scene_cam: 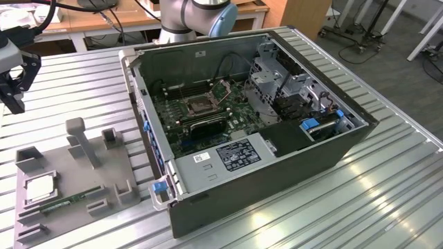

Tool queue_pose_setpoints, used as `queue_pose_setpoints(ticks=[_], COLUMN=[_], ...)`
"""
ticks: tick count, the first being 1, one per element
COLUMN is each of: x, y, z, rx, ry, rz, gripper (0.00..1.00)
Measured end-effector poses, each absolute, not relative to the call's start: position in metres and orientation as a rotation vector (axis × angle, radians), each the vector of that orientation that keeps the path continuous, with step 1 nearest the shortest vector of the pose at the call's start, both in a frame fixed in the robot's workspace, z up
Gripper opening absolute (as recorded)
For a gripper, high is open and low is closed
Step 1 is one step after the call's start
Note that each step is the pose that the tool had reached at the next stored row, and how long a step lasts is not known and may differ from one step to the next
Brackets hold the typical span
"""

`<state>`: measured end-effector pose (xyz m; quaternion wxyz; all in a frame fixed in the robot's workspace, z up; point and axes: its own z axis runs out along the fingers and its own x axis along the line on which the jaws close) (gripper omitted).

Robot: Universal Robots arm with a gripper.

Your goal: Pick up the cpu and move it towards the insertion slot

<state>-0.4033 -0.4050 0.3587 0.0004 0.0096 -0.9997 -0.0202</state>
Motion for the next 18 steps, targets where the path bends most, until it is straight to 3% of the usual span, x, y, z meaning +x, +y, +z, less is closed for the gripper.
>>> queue_pose_setpoints(ticks=[18], x=[-0.416], y=[-0.405], z=[0.358], rx=[0.030], ry=[-3.140], rz=[-0.063], gripper=[0.11])
